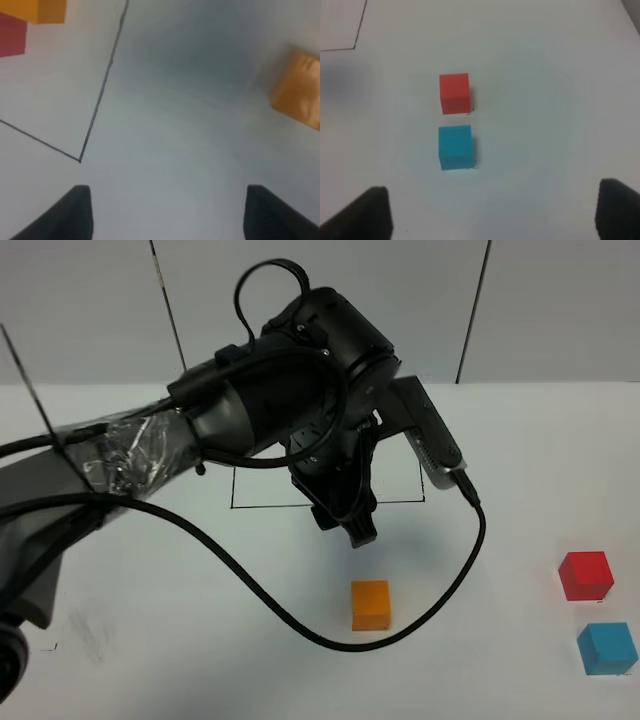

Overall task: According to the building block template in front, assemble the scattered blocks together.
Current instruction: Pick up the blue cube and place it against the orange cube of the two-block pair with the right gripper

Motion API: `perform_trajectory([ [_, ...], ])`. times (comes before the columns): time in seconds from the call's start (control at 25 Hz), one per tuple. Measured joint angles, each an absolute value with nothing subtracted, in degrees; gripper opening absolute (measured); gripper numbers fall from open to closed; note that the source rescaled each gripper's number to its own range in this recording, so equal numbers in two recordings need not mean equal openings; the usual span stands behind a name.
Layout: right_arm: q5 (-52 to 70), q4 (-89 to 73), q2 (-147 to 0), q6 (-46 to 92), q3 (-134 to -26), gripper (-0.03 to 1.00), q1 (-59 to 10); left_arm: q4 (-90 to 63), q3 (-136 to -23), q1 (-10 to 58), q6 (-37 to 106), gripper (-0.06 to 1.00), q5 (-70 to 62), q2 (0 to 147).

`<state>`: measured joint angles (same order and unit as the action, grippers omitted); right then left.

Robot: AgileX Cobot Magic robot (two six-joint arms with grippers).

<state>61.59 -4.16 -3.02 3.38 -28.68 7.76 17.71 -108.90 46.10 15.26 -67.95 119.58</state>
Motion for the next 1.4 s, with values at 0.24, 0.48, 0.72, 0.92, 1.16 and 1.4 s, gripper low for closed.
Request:
perform_trajectory([
  [0.24,61.59,-4.16,-3.02,3.32,-28.68,0.87,7.76,18.06,-109.00,45.15,7.28,0.68,-68.06,114.07],
  [0.48,61.59,-4.16,-3.02,3.32,-28.68,0.87,7.76,18.06,-109.00,41.63,-7.16,0.99,-68.13,108.07],
  [0.72,61.59,-4.16,-3.02,3.32,-28.68,0.87,7.76,18.06,-108.84,39.18,-14.82,1.00,-68.03,99.95],
  [0.92,61.59,-4.16,-3.02,3.33,-28.68,0.87,7.76,18.06,-108.84,39.02,-16.48,1.00,-68.08,92.96],
  [1.16,61.59,-4.16,-3.02,3.33,-28.68,0.87,7.76,18.17,-108.84,39.02,-18.02,0.99,-68.08,85.11],
  [1.4,61.59,-4.16,-3.02,3.29,-28.68,0.87,7.76,20.45,-105.34,39.02,-15.35,0.97,-68.08,75.20],
])
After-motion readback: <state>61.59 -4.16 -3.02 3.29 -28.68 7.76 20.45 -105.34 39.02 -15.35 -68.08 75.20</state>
